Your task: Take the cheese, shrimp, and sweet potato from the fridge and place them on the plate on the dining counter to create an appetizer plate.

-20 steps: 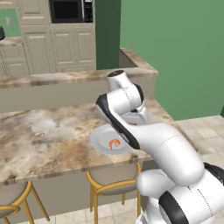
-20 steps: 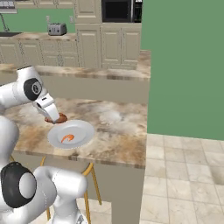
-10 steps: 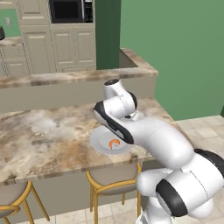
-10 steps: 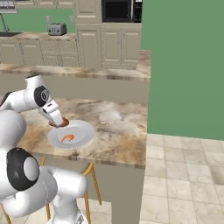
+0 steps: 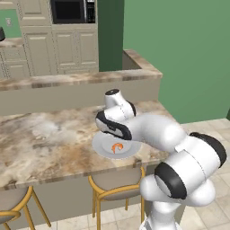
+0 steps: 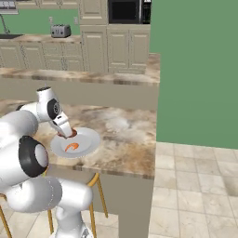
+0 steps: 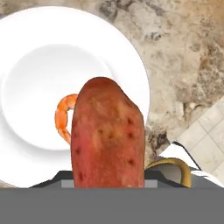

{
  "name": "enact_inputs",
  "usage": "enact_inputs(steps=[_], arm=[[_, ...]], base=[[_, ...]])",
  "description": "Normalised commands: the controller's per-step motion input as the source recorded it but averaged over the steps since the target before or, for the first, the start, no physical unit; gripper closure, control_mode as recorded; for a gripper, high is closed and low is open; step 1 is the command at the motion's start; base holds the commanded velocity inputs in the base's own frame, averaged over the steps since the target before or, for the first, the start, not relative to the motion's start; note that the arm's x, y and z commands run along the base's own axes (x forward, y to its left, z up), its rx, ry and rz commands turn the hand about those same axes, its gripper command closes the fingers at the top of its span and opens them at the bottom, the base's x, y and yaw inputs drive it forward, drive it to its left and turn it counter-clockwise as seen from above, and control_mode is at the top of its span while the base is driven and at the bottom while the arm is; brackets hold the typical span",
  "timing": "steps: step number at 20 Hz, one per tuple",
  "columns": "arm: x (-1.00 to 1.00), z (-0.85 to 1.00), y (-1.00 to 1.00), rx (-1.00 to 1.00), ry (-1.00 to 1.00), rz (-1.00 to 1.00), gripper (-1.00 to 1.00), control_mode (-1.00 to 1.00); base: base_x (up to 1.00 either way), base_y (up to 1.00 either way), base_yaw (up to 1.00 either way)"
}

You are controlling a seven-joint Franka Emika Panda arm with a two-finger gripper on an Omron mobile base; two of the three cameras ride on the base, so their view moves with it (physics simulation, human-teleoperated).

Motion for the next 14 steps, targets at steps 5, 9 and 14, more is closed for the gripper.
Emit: enact_inputs(steps=[5,9,14], arm=[[0.61,-0.33,0.03,0.02,0.00,0.00,1.00,-1.00],[0.56,-0.41,0.10,0.01,0.00,0.00,1.00,-1.00],[0.51,-0.42,0.19,0.00,0.00,0.00,1.00,-1.00]], base=[[0.00,0.00,0.00],[0.00,0.00,0.00],[0.00,0.00,0.00]])
